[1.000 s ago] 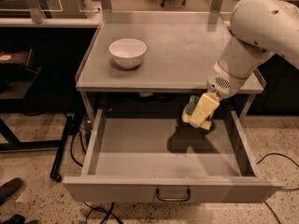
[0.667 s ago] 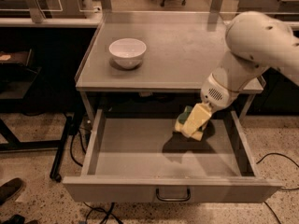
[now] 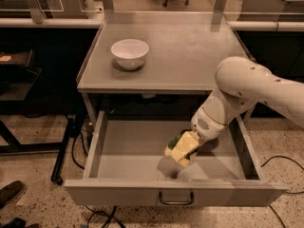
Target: Place sponge into top drawer
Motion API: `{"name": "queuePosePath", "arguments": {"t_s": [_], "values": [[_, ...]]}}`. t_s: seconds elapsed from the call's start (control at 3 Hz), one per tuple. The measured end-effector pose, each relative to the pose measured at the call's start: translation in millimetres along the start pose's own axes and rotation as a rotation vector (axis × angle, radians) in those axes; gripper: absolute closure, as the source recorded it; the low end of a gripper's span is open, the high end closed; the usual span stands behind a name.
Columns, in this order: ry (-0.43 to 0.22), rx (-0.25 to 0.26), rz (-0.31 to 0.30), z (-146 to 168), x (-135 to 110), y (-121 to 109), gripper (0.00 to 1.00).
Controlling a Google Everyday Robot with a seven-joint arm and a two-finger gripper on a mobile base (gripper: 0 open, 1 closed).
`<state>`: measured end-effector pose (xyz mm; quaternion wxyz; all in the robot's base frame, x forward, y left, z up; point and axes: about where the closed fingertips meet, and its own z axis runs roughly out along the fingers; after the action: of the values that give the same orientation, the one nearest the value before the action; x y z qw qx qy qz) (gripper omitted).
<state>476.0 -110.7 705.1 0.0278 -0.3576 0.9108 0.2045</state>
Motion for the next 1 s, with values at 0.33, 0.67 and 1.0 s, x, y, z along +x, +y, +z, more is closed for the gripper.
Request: {"name": "queuePosePath", "arguments": {"t_s": [0.33, 0.67, 1.0], "values": [[0.001, 0.0, 0.0, 0.4, 0.2, 0.1, 1.0], [-0.015, 0.016, 0.071, 18.5, -2.2, -8.4, 1.0], [-0.029, 0.067, 0.177, 48.1, -9.1, -30.5, 1.0]]}}
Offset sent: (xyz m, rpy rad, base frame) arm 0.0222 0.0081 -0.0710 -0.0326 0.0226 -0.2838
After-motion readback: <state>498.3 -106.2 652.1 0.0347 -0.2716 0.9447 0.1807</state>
